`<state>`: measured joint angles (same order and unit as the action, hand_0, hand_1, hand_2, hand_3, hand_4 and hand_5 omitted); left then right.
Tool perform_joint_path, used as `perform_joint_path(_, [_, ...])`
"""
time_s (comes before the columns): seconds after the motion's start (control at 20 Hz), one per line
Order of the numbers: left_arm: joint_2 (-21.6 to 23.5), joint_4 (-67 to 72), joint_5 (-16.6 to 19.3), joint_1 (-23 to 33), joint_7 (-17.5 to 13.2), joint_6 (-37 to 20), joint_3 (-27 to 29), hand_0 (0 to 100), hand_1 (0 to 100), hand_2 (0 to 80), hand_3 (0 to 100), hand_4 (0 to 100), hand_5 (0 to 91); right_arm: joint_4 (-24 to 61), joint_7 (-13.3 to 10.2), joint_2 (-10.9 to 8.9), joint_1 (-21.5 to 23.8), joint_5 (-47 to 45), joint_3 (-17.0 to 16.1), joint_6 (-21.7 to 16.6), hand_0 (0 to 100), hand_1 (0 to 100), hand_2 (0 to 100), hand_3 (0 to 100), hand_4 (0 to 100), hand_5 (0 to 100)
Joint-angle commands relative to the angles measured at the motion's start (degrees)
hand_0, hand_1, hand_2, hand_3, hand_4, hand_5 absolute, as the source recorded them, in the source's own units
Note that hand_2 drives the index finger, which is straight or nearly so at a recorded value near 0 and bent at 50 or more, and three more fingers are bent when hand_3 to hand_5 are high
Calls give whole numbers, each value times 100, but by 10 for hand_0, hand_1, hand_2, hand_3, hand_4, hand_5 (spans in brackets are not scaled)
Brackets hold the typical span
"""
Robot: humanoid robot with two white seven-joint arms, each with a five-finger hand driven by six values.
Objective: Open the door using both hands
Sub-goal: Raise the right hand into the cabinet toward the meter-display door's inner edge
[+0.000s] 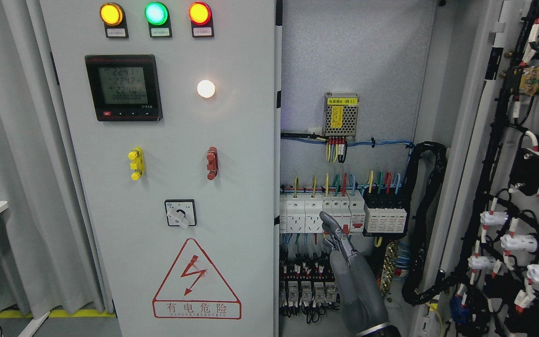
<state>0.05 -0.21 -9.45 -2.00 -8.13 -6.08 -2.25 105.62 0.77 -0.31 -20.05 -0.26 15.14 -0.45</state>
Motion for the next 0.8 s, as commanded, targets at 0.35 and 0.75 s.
perform_joint_path(0.35, [39,-40,145,-2,13,19,-4,288,0,28,27,34,0,-1447,46,31,-1326,-1512,-81,238,218,0,0,0,0,0])
perform_joint_path(0.75, [39,-40,145,-2,4,19,-4,288,0,27,27,34,0,-2107,239,31,-1774,-1697,-55,589,218,0,0,0,0,0])
